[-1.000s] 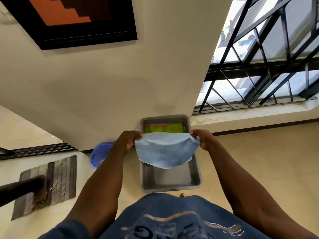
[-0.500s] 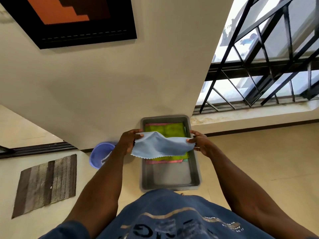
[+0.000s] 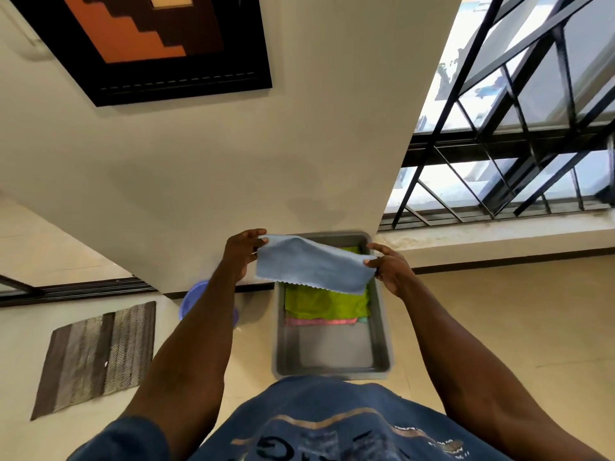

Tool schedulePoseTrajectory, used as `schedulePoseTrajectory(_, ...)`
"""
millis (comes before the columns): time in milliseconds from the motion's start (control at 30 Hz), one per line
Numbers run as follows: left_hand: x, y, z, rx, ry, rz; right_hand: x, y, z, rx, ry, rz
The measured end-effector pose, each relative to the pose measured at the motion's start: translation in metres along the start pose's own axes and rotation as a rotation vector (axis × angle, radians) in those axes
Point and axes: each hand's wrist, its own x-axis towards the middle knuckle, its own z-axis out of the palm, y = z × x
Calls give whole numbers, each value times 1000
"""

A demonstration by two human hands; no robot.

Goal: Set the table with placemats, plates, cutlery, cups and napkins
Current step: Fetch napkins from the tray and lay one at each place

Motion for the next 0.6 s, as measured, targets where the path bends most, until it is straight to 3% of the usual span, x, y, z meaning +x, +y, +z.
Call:
schedulePoseTrajectory(133, 2, 16, -2, 52, 13, 72, 5, -29, -8, 9, 62, -92)
schedulePoseTrajectory(400, 8, 36, 5, 236, 99, 307, 7, -70, -5, -395, 152, -339)
schedulePoseTrajectory(600, 9, 46, 9, 334, 116, 373, 7, -76, -2, -416, 251, -437)
